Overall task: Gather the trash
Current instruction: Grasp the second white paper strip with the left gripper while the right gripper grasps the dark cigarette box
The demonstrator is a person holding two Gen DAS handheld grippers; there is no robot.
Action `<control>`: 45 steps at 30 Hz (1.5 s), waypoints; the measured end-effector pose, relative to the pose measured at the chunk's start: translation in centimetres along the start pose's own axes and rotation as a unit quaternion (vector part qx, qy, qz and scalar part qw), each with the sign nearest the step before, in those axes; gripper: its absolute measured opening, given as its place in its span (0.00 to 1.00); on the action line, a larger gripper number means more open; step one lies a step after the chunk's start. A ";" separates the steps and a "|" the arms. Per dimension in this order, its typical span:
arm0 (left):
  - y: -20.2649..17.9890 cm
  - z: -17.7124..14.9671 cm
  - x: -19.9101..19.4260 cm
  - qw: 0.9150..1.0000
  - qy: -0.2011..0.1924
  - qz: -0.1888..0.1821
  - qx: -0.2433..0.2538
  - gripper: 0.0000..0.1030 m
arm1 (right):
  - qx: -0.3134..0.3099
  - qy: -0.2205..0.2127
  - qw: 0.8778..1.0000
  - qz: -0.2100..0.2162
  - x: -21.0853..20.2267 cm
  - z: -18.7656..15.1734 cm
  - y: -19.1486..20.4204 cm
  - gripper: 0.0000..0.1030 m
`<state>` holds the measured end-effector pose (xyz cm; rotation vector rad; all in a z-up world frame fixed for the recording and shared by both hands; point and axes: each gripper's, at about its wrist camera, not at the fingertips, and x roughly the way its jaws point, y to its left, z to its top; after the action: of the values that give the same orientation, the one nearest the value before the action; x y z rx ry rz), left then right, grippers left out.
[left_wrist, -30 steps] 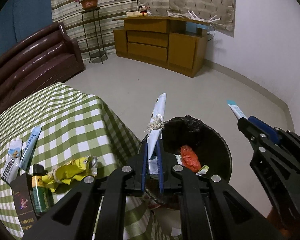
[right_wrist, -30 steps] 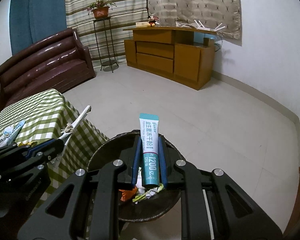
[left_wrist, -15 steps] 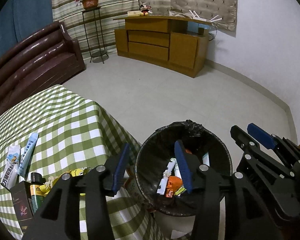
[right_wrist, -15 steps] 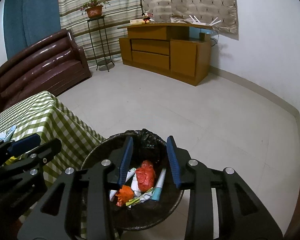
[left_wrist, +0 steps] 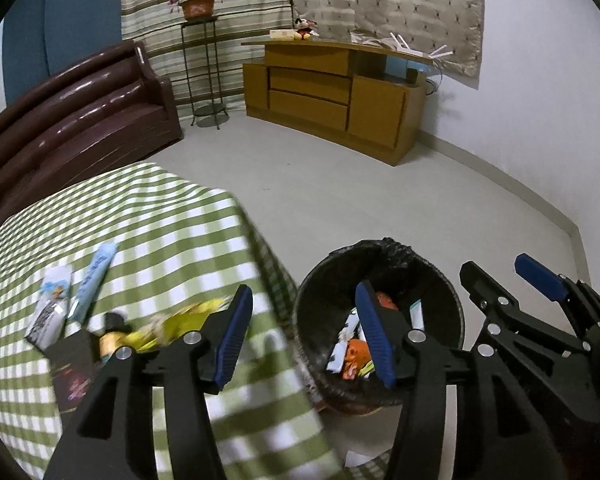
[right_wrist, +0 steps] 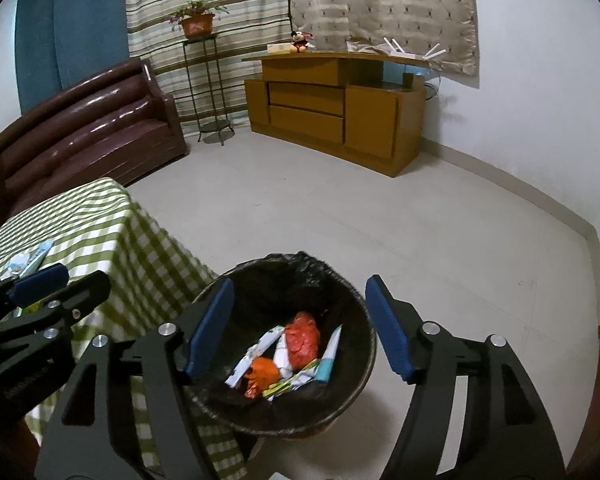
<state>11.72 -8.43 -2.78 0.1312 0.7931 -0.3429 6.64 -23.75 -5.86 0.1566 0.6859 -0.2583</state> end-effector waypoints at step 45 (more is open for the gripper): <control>14.9 -11.3 -6.1 0.994 0.047 0.086 -0.047 0.19 | -0.113 0.043 0.983 0.136 -5.6 -3.5 16.6 0.73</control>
<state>5.31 9.80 -6.46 0.1265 0.8826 -0.1373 5.13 -6.07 -3.99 0.0426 0.7650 0.0888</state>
